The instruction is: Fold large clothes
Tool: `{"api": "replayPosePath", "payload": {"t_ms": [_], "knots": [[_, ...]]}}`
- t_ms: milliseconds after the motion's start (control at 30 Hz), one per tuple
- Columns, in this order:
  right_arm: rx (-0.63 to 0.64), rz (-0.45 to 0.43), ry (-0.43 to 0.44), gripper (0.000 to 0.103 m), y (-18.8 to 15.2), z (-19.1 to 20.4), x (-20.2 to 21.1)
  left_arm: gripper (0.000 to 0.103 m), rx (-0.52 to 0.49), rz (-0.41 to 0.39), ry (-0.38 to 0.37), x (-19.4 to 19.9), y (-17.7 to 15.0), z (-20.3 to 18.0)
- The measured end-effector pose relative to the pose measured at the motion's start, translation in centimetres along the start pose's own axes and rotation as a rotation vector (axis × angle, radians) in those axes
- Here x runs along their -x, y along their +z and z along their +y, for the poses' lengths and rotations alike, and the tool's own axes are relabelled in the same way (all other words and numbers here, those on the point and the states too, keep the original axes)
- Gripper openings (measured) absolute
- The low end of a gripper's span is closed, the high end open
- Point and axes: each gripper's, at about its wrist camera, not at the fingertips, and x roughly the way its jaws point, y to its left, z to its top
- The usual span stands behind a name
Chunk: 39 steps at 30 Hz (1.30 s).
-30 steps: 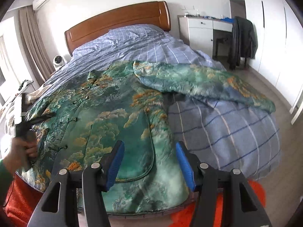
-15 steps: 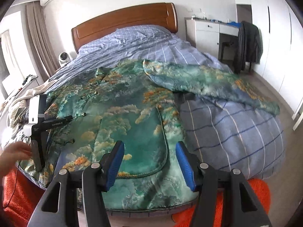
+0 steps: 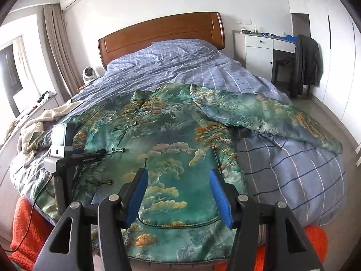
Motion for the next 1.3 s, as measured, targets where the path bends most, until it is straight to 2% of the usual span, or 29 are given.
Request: {"api": "replayPosePath", "payload": {"t_ms": [300,467,1300], "knots": [[-0.054,-0.013,0.000,0.057,-0.2,-1.2,1.0,0.103,0.000,0.000,0.000,0.0,-0.1,0.0],[-0.034,-0.025,-0.007,0.057,-0.4,-0.8,1.6,0.103,0.000,0.000,0.000,0.0,-0.1,0.0],[-0.046,-0.001,0.020,0.057,-0.6,0.1,0.2,0.103,0.000,0.000,0.000,0.0,0.0,0.0]]}}
